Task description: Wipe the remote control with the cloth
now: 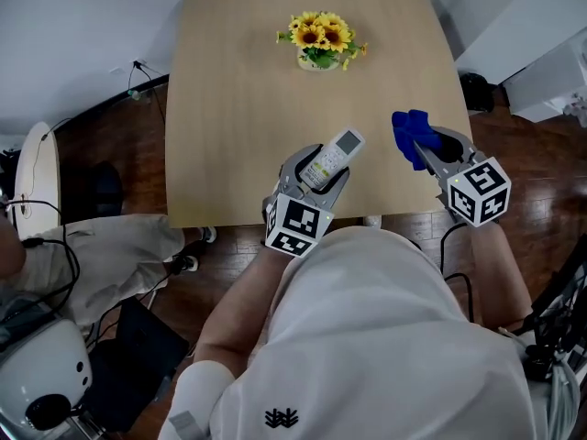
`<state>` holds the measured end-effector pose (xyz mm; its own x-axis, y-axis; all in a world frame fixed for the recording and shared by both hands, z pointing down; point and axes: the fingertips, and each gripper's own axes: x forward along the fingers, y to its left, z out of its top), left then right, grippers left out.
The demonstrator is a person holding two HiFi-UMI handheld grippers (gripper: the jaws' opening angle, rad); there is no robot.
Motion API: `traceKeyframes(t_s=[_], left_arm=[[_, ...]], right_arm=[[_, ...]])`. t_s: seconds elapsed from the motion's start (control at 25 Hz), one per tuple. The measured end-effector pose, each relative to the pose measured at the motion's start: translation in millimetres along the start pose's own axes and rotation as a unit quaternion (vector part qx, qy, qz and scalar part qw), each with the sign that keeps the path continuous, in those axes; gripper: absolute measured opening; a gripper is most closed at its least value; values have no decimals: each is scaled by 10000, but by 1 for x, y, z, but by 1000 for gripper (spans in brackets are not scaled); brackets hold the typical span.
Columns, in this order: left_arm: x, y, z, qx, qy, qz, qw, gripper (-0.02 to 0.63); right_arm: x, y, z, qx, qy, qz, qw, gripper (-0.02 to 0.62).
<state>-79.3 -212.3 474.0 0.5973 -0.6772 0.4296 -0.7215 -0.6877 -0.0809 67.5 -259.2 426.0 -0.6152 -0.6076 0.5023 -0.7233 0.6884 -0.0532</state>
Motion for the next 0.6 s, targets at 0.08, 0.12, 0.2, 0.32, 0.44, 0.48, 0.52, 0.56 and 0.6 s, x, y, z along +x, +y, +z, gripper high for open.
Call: traceKeyframes(t_s=[0.08, 0.12, 0.2, 0.32, 0.44, 0.48, 0.52, 0.56, 0.6], left_arm=[[9, 8, -11, -167, 90, 221, 9996, 273], [15, 12, -17, -282, 142, 348, 9989, 273], [24, 19, -30, -585, 248, 594, 9962, 274], [35, 25, -51, -1130, 384, 898, 9888, 273], [48, 27, -71, -1641, 583, 1063, 9790, 275], [54, 30, -79, -1782, 665, 1115, 9754, 274], [62, 35, -88, -1892, 746, 1179, 9720, 275], [70, 41, -98, -1987, 820, 1249, 9686, 275], [77, 45, -106, -2072, 889, 1323, 9652, 275]], right_arm=[[-1, -9, -13, 105, 103, -23, 9999, 88], [-2, -13, -19, 160, 157, -18, 9997, 89], [-3, -19, -30, 266, 260, 12, 9993, 88], [-8, -26, -46, 359, 398, 71, 9985, 89], [-11, -39, -58, 403, 536, 94, 9977, 88], [-9, -45, -62, 421, 585, 102, 9973, 88], [-6, -53, -65, 438, 637, 113, 9969, 89], [-2, -61, -68, 450, 691, 128, 9965, 88], [1, -68, -71, 454, 740, 143, 9961, 88]])
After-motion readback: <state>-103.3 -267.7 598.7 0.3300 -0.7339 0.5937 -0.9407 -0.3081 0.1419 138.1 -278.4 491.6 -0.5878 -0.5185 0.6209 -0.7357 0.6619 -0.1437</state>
